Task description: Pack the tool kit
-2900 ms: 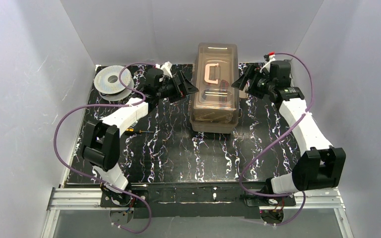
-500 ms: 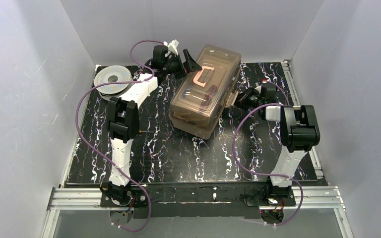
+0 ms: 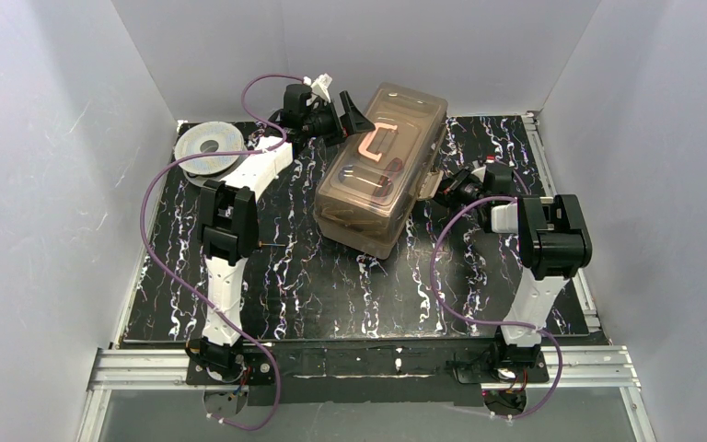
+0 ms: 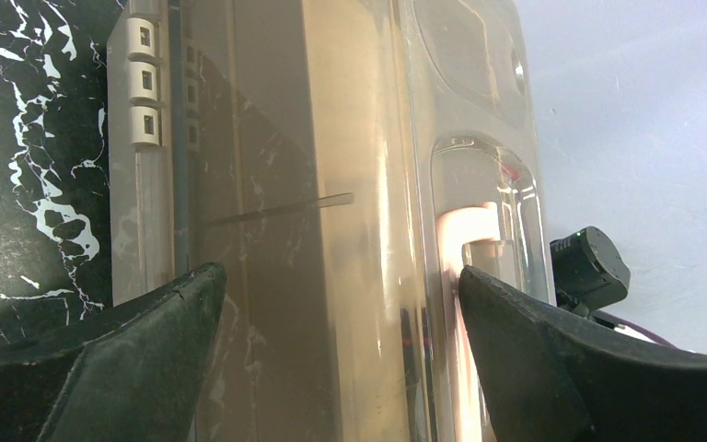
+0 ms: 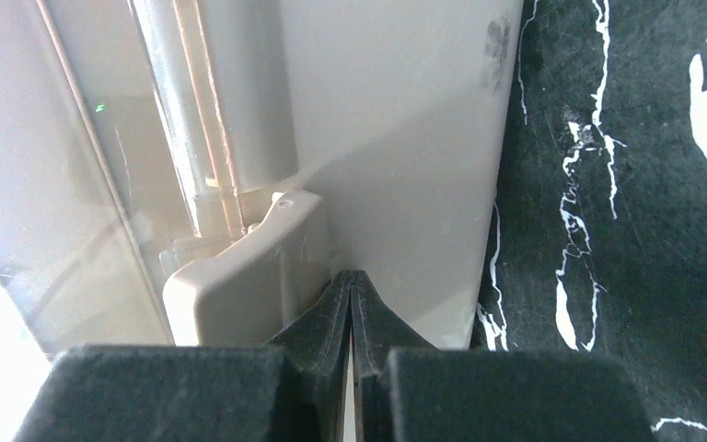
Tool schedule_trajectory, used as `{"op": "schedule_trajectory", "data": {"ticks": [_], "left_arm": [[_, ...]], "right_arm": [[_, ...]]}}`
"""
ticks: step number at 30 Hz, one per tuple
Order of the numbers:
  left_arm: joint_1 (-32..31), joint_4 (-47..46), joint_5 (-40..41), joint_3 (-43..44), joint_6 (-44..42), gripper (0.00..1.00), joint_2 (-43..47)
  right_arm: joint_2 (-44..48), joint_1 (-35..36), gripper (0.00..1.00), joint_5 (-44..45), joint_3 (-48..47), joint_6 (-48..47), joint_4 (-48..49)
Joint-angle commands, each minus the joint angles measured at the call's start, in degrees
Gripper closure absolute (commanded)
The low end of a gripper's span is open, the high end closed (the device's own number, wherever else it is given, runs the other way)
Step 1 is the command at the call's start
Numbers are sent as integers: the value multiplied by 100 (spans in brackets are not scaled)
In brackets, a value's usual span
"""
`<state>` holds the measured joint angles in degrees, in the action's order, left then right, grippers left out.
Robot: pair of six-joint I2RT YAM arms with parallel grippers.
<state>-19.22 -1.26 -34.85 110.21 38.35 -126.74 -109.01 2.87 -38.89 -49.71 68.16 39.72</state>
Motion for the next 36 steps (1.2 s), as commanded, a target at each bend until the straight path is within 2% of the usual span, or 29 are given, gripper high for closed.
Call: {"op": "schedule_trajectory", "data": {"ticks": [1,12,20,22,24,27,31,36], "left_arm": [[-213,368,-373,-137,-137,4,91],[-214,442,-334,-166,-213,5,99],[-229,575,-288,-158,-338,6,99],[-242,598,-261,-158,-362,6,106],[-255,600,-252,-143,-381,6,107],[-294,669,-216,-87,-428,6,50],[-331,859,-202,-73,-480,7,1],[-328,908,-66,-433,-624,7,188]], "right_arm": [[-6,141,93,-894,-245,1136,2530],[447,57,96,-888,88,1113,2681],[841,20,97,-760,239,801,2229],[954,26,98,-691,95,508,1497],[1066,65,99,-503,-200,-177,137],[1178,133,99,19,-565,-788,-1338],[1101,356,99,794,-1757,-1739,-3755],[1022,800,98,2084,-2697,-2336,-5441]]}}
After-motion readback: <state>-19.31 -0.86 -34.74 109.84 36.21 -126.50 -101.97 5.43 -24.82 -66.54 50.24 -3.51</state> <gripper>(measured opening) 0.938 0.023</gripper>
